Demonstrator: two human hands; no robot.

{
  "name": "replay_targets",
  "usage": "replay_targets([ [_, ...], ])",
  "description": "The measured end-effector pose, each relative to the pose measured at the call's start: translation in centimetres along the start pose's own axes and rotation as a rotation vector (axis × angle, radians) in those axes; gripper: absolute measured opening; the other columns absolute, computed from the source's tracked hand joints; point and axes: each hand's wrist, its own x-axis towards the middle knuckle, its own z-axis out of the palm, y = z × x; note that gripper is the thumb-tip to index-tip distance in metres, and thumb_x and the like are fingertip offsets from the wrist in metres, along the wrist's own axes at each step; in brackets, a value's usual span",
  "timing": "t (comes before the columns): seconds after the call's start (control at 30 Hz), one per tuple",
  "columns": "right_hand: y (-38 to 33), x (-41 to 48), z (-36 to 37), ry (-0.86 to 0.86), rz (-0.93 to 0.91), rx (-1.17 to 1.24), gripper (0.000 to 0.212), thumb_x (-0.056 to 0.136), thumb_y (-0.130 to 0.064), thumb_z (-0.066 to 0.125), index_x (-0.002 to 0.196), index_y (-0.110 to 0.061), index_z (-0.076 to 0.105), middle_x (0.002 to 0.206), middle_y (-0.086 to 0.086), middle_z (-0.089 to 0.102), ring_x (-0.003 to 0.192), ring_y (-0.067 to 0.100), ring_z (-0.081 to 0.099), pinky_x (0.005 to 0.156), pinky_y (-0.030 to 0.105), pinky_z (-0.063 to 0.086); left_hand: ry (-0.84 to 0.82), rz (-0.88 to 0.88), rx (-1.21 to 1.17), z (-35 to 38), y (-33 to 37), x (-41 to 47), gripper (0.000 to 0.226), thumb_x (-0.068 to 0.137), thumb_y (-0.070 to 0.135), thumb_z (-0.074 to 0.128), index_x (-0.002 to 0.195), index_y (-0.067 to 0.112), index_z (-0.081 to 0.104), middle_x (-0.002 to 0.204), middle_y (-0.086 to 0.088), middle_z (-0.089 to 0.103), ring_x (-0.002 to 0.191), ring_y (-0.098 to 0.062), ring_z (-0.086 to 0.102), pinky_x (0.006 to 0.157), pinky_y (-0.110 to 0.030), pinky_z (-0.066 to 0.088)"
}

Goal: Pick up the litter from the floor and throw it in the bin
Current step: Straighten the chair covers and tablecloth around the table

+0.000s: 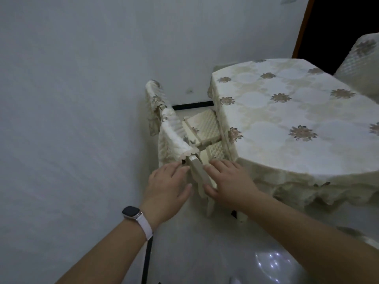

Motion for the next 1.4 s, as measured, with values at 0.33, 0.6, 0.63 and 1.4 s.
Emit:
replay_targets([
  [0.33,-0.5,12.0,2.6,0.0,-0.121,0.062,0.057,0.088,-0.057,0.038,0.126,-0.02,0.059,0.129,0.004,0.06,0.113,0.026,0.059,0.091,0.042,0.049,-0.014,-0.14,0.025,1.4,-10.3,4.6,0.047,0.088,0.044,0.05,0.125,0.016,0.063,0.126,-0.007,0.062,0.112,-0.027,0.06,0.087,-0.044,0.053],
  [0.6,-1.2,19.6,6.2,-0.015,0.021,0.022,0.051,0.085,-0.055,0.045,0.119,-0.021,0.063,0.121,0.002,0.064,0.103,0.024,0.064,0.084,0.037,0.05,-0.081,-0.075,-0.08,6.4,-19.6,11.6,0.047,0.086,0.045,0.051,0.123,0.019,0.063,0.127,-0.005,0.062,0.113,-0.026,0.06,0.09,-0.043,0.052],
  [0.63,-1.4,20.5,6.4,-0.018,0.048,0.009,0.051,0.084,-0.055,0.045,0.117,-0.021,0.064,0.12,0.001,0.064,0.102,0.024,0.064,0.083,0.037,0.051,-0.083,-0.059,-0.1,6.8,-20.8,12.8,0.048,0.086,0.045,0.05,0.123,0.018,0.063,0.126,-0.005,0.062,0.113,-0.027,0.06,0.09,-0.045,0.052],
  [1.4,-2.7,31.4,16.3,-0.087,0.422,0.216,0.054,0.08,-0.054,0.055,0.12,-0.017,0.058,0.113,0.002,0.062,0.091,0.025,0.062,0.069,0.035,0.052,-0.289,0.39,-0.204,18.7,-33.4,27.9,0.065,0.093,0.063,0.042,0.142,0.021,0.045,0.152,-0.009,0.041,0.142,-0.03,0.035,0.107,-0.054,0.041],
])
